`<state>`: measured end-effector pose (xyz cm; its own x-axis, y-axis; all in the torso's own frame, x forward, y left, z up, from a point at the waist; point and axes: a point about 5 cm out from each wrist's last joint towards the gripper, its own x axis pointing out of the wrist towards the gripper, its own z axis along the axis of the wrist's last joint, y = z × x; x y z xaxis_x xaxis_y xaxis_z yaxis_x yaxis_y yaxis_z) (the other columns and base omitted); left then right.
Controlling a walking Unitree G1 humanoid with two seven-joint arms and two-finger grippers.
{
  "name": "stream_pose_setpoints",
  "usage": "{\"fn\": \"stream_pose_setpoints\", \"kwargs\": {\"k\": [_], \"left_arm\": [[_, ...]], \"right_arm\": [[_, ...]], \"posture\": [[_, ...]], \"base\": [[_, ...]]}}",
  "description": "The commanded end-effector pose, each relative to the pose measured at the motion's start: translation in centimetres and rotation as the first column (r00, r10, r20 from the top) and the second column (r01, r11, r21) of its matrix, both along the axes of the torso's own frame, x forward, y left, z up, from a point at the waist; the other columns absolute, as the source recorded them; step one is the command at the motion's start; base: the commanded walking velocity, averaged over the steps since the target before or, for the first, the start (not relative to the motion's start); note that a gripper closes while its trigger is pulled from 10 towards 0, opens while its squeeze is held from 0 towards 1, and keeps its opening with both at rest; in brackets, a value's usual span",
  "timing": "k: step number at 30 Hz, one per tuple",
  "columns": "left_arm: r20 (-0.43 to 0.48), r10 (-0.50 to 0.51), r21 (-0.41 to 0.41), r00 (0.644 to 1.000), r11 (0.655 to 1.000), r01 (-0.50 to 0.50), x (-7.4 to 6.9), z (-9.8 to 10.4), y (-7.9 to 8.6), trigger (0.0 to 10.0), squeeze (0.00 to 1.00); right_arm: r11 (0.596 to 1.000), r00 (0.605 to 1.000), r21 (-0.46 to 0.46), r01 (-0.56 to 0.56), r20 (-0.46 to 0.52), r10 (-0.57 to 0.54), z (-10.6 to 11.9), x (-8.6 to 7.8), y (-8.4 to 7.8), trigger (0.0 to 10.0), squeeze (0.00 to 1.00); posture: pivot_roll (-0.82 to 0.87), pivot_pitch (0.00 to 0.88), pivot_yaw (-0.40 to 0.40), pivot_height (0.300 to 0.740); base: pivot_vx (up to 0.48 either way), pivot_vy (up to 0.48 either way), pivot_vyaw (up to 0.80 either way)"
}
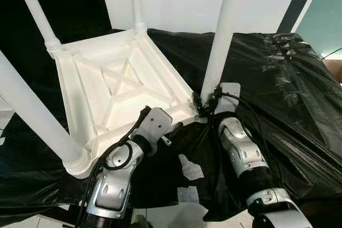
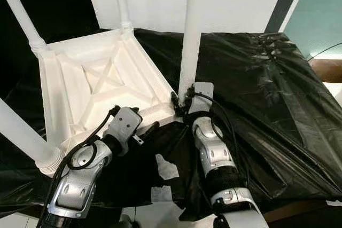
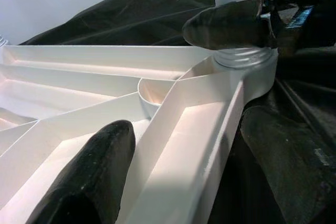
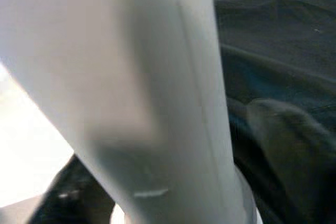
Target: Building children table
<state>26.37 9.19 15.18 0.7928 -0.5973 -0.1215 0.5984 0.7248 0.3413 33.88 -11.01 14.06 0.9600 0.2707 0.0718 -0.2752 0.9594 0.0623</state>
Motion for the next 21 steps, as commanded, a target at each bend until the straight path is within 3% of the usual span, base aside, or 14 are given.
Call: {"fn": "stream_pose_setpoints", "kwargs": {"k": [1,2,3,4,11,13,17,21], "left_arm": [[0.046,0.115,-0.01,0.992,0.993,-0.114,0.4,0.1,0.4,10.0,0.0],[0.046,0.111,-0.009,0.993,0.994,-0.111,0.4,0.1,0.4,10.0,0.0],[0.046,0.111,-0.009,0.993,0.994,-0.111,0.4,0.1,0.4,10.0,0.0],[0.05,0.106,-0.01,0.993,0.994,-0.105,0.5,0.1,0.3,10.0,0.0],[0.056,0.09,-0.009,0.994,0.996,-0.089,0.7,0.2,0.1,10.0,0.0],[0.055,0.083,-0.009,0.995,0.997,-0.082,0.9,0.2,0.1,10.0,0.0],[0.049,0.044,-0.005,0.998,0.999,-0.044,1.6,0.5,-0.3,10.0,0.0],[0.05,0.041,-0.003,0.998,0.999,-0.041,1.7,0.5,-0.3,10.0,0.0]], "right_arm": [[1.0,1.0,0.012,-0.013,0.011,0.013,0.1,-0.2,-0.2,10.0,1.0],[0.997,0.996,0.004,-0.076,0.037,0.076,0.4,-0.3,-1.3,10.0,1.0],[0.997,0.996,0.004,-0.076,0.037,0.076,0.4,-0.3,-1.3,10.0,1.0],[0.992,0.99,-0.014,-0.129,0.051,0.129,0.5,-0.2,-2.2,10.0,0.0],[0.958,0.959,-0.078,-0.275,0.048,0.279,0.6,0.4,-3.2,10.0,0.0],[0.943,0.945,-0.106,-0.316,0.051,0.322,0.8,0.6,-3.1,10.0,0.0],[0.871,0.888,-0.198,-0.449,0.012,0.46,0.9,1.5,-1.9,10.0,0.0],[0.86,0.879,-0.207,-0.466,0.003,0.477,0.8,1.6,-1.6,10.0,0.0]], "posture": [[0.16,0.046,-0.023,0.74],[0.15,0.04,-0.024,0.74],[0.15,0.04,-0.024,0.74],[0.15,0.033,-0.023,0.74],[0.12,0.008,-0.014,0.74],[0.11,0.003,-0.01,0.74],[0.1,0.0,0.006,0.74],[0.1,0.0,0.007,0.74]], "base": [[0.0,0.0,0.0],[0.0,0.0,0.0],[0.0,0.0,0.0],[0.0,0.0,0.0],[0.0,0.0,0.0],[0.0,0.0,0.0],[0.0,0.0,0.0],[0.0,0.0,0.0]]}}
